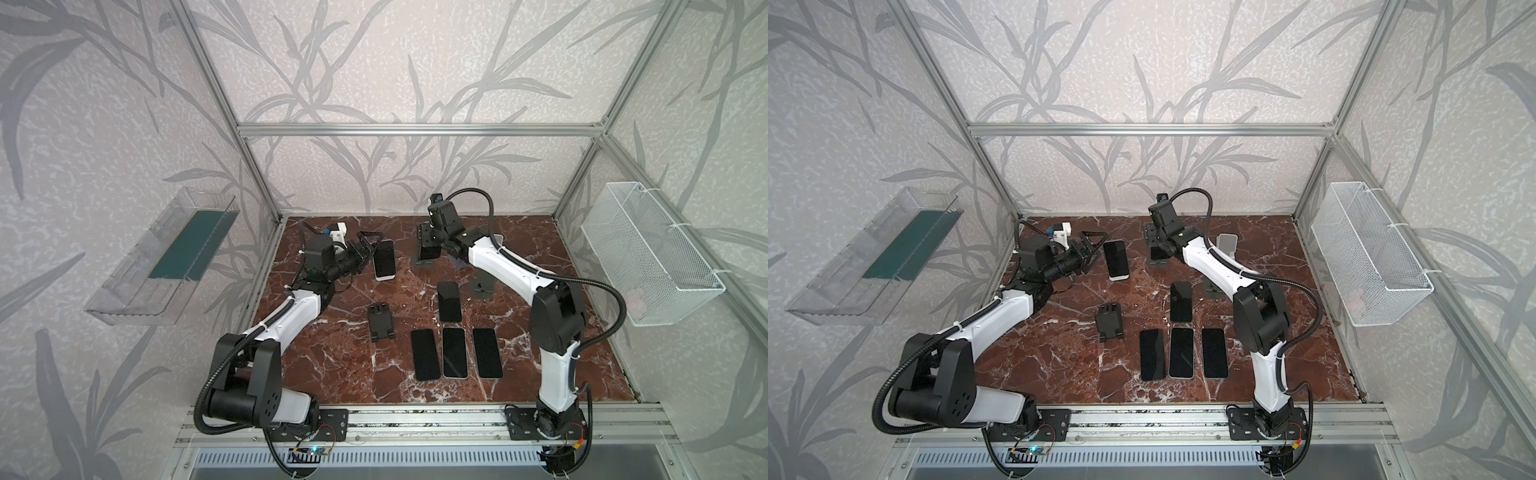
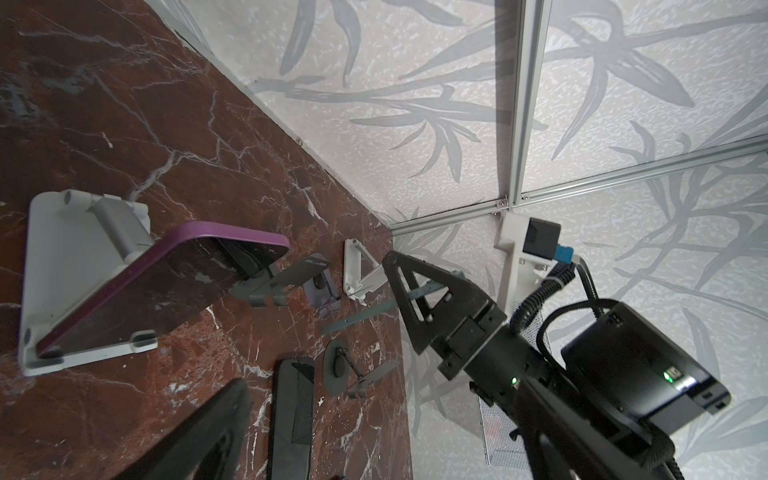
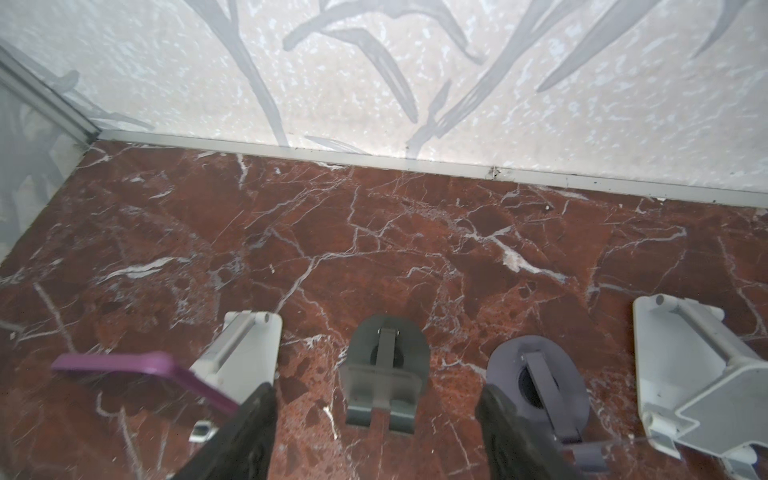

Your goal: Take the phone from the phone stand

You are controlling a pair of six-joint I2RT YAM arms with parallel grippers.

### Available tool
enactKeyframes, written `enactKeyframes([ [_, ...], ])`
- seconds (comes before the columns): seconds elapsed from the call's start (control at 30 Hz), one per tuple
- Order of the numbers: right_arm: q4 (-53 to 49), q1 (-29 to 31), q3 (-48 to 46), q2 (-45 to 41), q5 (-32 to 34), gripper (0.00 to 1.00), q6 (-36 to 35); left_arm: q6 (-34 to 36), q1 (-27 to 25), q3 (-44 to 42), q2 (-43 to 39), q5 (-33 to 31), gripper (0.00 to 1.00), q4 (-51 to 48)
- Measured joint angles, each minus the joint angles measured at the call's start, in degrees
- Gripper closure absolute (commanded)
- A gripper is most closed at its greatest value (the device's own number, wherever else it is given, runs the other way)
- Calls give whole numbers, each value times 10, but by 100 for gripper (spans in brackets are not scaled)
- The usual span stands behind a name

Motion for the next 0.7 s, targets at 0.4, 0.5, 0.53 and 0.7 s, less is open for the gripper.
enactKeyframes([
  [0.4,116,63,-251,-169,23,33,43,-14,0,0,0,6,1,14],
  [0.5,116,90,-281,-174,38,33,64,-14,0,0,1,6,1,15],
  [0.53,114,99,-289,-174,41,33,75,-15,-1,0,2,6,1,16],
  [0.7,96,136,-300,-171,59,33,118,-28,-1,0,16,9,1,26],
])
